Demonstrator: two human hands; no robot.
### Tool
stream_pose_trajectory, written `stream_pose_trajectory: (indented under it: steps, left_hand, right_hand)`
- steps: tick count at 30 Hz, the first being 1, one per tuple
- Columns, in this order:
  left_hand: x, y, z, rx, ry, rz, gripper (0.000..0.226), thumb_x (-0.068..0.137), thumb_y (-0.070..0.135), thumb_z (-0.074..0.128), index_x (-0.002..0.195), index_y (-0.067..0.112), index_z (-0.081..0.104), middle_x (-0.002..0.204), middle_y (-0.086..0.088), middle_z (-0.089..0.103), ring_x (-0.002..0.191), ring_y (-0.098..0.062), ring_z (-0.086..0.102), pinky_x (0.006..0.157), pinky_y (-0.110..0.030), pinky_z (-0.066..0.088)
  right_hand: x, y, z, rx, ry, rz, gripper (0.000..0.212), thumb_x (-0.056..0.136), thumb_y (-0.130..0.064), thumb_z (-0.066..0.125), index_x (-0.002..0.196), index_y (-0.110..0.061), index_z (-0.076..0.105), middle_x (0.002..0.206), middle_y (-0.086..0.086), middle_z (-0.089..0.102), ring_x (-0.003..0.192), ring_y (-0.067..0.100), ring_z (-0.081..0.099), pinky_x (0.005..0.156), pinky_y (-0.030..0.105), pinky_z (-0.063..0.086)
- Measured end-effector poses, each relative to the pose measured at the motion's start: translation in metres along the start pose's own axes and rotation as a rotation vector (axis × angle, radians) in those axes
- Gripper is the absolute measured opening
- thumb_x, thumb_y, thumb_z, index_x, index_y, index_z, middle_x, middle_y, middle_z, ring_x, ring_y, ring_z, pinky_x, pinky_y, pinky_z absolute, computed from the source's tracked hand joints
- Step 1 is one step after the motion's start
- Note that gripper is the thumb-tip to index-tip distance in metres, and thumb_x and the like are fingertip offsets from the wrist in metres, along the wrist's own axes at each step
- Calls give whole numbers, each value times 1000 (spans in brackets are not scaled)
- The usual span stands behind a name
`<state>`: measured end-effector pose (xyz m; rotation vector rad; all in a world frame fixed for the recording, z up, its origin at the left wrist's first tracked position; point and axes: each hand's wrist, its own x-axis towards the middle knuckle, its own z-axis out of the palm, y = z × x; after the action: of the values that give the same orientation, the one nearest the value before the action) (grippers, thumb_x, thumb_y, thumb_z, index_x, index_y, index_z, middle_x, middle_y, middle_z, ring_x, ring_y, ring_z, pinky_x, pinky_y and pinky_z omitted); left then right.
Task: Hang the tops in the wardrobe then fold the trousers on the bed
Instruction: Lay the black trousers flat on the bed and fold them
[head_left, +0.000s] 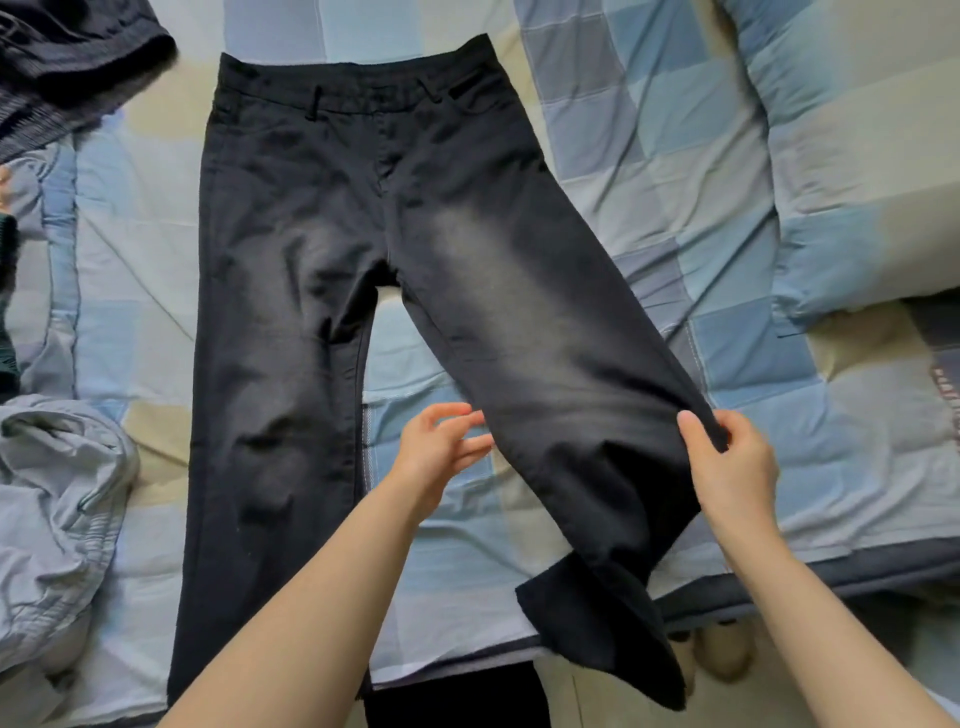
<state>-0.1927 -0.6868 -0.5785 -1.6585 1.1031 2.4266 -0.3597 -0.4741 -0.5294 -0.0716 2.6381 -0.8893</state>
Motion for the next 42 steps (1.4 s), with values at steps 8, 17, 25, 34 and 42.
stream_pose_trajectory:
  steps: [8, 17, 25, 34, 42]
  left_hand:
    - [-17, -77, 29, 156, -49, -298, 58, 86, 27, 72, 133, 20, 39, 120, 0, 64, 105, -20, 66, 91, -37, 48]
    - [-58, -114, 71, 122, -383, -488, 42, 83, 7, 72, 124, 12, 59, 113, -4, 73, 107, -23, 68, 93, -43, 55]
    - [-51, -119, 18, 751, -27, -409, 35, 62, 26, 80, 80, 12, 53, 89, -13, 69, 87, -34, 71, 78, -51, 58]
    - [-56, -86, -76, 1257, 130, -289, 18, 90, 28, 57, 102, 16, 50, 110, -6, 58, 95, -25, 57, 77, -31, 47]
    - [-67, -46, -224, 1106, 669, -110, 38, 82, 4, 67, 117, 4, 49, 124, -18, 49, 114, -40, 49, 92, -46, 43]
  right_hand:
    - [-16, 47, -16, 114, -806, 174, 19, 87, -4, 65, 99, -19, 66, 98, -9, 70, 94, 2, 64, 62, 8, 46]
    - [-49, 59, -49, -350, -974, 184, 35, 74, -34, 72, 106, -28, 59, 100, -13, 68, 93, 9, 64, 80, 26, 52]
    - [-46, 111, -53, -583, -977, 389, 35, 77, -52, 62, 85, -18, 55, 82, -1, 67, 75, 18, 66, 66, 26, 47]
    - [-94, 49, 37, -990, -903, -133, 25, 95, -30, 40, 110, -14, 51, 116, 8, 59, 106, 32, 57, 75, 35, 40]
    - [-138, -33, 194, -247, -1027, 119, 16, 87, -26, 54, 79, -14, 61, 86, 5, 69, 85, 23, 63, 81, 34, 51]
